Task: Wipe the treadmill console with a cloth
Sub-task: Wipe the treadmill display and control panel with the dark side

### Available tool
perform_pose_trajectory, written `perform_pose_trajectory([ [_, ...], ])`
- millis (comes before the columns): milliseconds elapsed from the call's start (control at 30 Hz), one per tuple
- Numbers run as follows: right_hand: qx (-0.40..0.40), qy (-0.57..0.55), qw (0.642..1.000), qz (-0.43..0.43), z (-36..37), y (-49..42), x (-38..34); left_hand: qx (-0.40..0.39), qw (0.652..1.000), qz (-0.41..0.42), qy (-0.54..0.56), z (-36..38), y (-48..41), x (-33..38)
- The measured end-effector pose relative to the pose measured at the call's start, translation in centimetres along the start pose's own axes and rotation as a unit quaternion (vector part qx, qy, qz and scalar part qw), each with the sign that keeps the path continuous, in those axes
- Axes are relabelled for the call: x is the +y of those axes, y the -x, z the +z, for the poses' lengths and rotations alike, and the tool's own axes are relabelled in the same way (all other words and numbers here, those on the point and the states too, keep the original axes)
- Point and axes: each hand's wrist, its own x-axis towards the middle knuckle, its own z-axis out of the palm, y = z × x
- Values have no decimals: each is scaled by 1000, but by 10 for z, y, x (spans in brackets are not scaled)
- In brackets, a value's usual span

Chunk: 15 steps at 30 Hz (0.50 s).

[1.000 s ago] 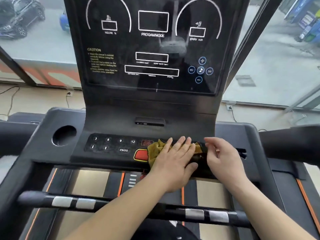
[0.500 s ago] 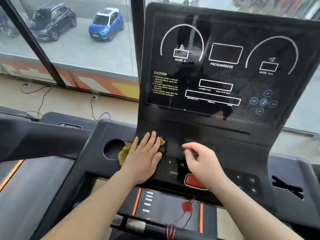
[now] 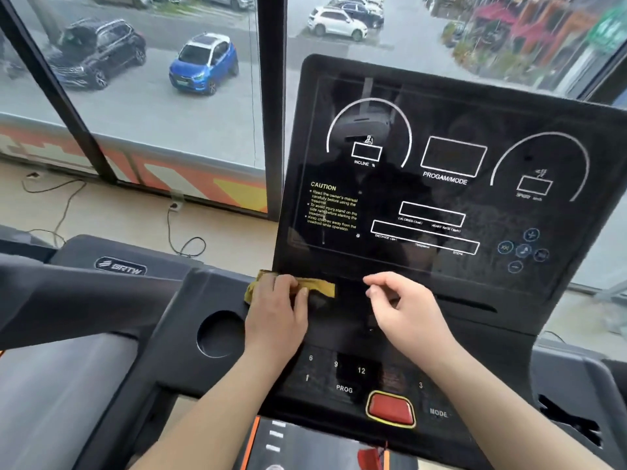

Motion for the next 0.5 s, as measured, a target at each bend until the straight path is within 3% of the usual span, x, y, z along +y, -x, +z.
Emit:
perform_pose_trajectory([
  [100, -3, -8, 1000, -13, -9, -12, -7, 14, 999, 0, 38, -6, -6, -2],
  [267, 30, -16, 999, -34, -26, -25, -8, 90, 986, 117, 81, -30, -54, 25],
  [500, 135, -8, 989, -56, -62, -23, 14, 105, 953, 281, -46, -7, -77, 72],
])
